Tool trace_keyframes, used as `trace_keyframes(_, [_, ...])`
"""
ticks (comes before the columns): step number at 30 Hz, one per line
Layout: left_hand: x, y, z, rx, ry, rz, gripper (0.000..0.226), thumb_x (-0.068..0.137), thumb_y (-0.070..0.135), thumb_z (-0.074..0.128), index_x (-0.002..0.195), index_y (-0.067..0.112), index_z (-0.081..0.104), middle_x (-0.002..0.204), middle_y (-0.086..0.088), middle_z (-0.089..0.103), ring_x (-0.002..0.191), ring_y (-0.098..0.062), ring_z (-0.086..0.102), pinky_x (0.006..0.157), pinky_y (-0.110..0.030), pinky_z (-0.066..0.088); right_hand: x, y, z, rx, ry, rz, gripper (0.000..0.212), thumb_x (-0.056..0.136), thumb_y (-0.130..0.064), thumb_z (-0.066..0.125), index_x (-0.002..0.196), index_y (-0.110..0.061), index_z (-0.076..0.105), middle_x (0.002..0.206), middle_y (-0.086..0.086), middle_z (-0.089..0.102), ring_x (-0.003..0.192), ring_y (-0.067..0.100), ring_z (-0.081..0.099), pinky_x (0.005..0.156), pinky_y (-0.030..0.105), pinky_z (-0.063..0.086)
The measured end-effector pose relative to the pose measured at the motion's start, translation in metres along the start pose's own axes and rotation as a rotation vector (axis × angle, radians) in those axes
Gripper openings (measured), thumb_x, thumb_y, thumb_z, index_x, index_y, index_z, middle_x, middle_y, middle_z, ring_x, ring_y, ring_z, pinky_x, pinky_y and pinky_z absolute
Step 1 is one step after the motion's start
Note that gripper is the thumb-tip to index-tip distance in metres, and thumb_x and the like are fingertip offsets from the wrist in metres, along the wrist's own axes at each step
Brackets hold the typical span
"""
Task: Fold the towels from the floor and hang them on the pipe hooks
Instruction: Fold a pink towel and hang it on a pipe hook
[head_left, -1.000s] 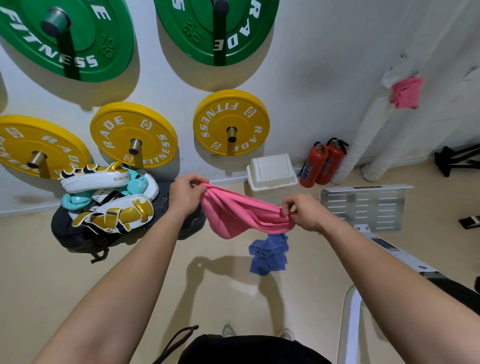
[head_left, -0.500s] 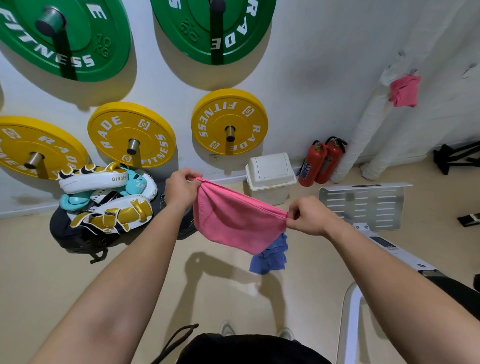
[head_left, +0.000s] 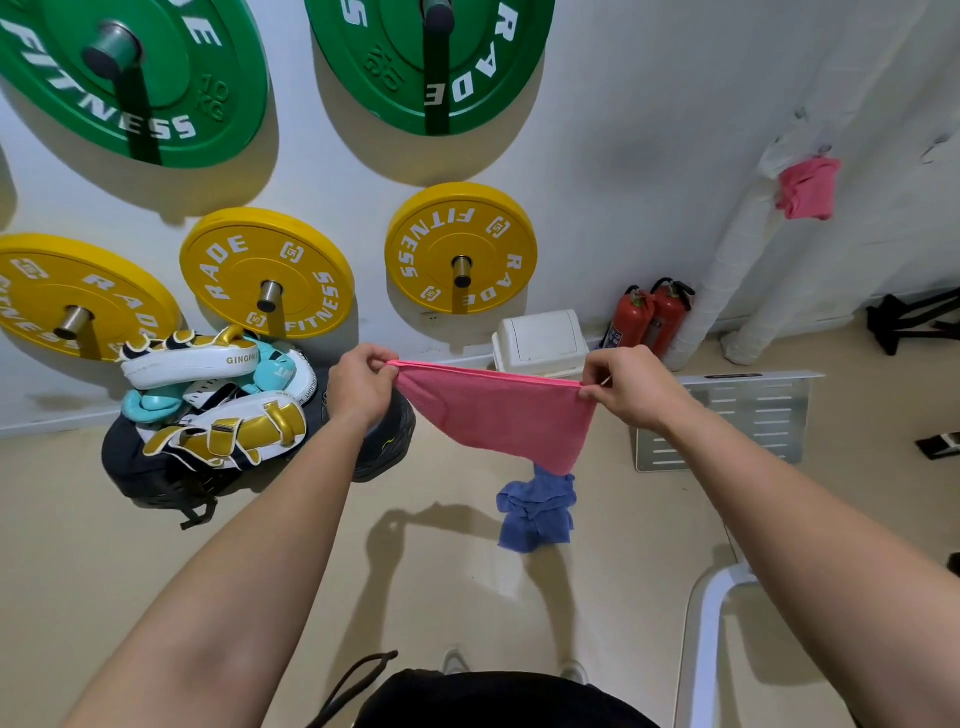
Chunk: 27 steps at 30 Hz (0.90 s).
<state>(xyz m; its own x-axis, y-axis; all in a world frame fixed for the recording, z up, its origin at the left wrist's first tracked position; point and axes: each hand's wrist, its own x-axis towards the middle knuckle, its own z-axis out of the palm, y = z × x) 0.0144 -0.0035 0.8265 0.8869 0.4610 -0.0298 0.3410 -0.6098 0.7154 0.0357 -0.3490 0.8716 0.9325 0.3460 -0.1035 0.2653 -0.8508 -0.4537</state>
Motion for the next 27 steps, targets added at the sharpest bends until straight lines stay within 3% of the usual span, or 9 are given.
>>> trace_keyframes(5, [-0.008,0.009,0.001,-0.071,0.006,0.062,0.008,0.091,0.018,0.066,0.091,0.026,0.064,0.082,0.008,0.066,0.079,-0.013,0.063,0.08,-0.032,0.052,0.008,0.008,-0.009,-0.127,0.042,0.022,0.018,0.09,-0.018,0.067,0.102,-0.031,0.069,0.095,-0.007,0.073,0.091,0.019,0.066,0.079,0.038,0.055])
trace_keyframes(11, [-0.012,0.016,-0.001,-0.235,-0.051,0.056,0.004,0.087,0.016,0.065,0.086,0.02,0.065,0.076,0.001,0.07,0.076,-0.016,0.063,0.075,-0.036,0.052,0.01,0.016,-0.017,0.013,0.028,0.03,0.011,0.093,-0.021,0.062,0.084,-0.026,0.058,0.091,-0.002,0.069,0.086,0.021,0.063,0.075,0.035,0.05])
trace_keyframes(15, [-0.017,0.028,0.0,-0.209,-0.071,0.048,0.003,0.093,0.016,0.059,0.093,0.016,0.062,0.074,-0.005,0.063,0.073,-0.015,0.056,0.065,-0.03,0.044,0.015,0.022,-0.015,0.047,0.072,0.106,0.003,0.097,-0.021,0.054,0.094,-0.022,0.056,0.094,0.003,0.067,0.088,0.026,0.061,0.073,0.036,0.047])
trace_keyframes(18, [-0.021,0.033,0.011,-0.136,-0.034,0.028,0.008,0.096,0.018,0.053,0.101,0.017,0.058,0.085,-0.001,0.063,0.081,-0.019,0.056,0.07,-0.033,0.043,0.018,0.018,-0.009,0.04,0.189,0.238,0.006,0.096,-0.023,0.058,0.099,-0.019,0.061,0.096,0.009,0.067,0.091,0.033,0.062,0.081,0.041,0.053])
trace_keyframes(22, [-0.035,0.037,0.031,-0.189,-0.016,-0.163,0.014,0.093,0.023,0.058,0.103,0.015,0.062,0.101,-0.006,0.068,0.099,-0.027,0.062,0.089,-0.034,0.047,0.012,0.01,0.01,0.257,0.237,0.457,0.016,0.082,-0.025,0.067,0.071,-0.013,0.07,0.073,0.006,0.073,0.076,0.027,0.07,0.077,0.038,0.059])
trace_keyframes(24, [-0.048,0.038,0.044,-0.25,-0.09,-0.192,0.014,0.088,0.027,0.064,0.097,0.016,0.065,0.095,-0.005,0.072,0.095,-0.026,0.066,0.09,-0.034,0.051,0.005,0.002,0.025,0.351,0.146,0.47,0.016,0.074,-0.025,0.07,0.062,-0.014,0.069,0.058,0.0,0.07,0.063,0.021,0.072,0.071,0.039,0.061])
trace_keyframes(27, [-0.067,0.038,0.061,-0.376,-0.223,-0.197,0.02,0.073,0.035,0.069,0.086,0.02,0.068,0.078,0.0,0.072,0.081,-0.025,0.071,0.081,-0.049,0.06,-0.002,-0.017,0.047,0.392,0.065,0.385,0.016,0.073,-0.027,0.075,0.065,-0.015,0.067,0.057,-0.003,0.067,0.06,0.015,0.067,0.066,0.034,0.058])
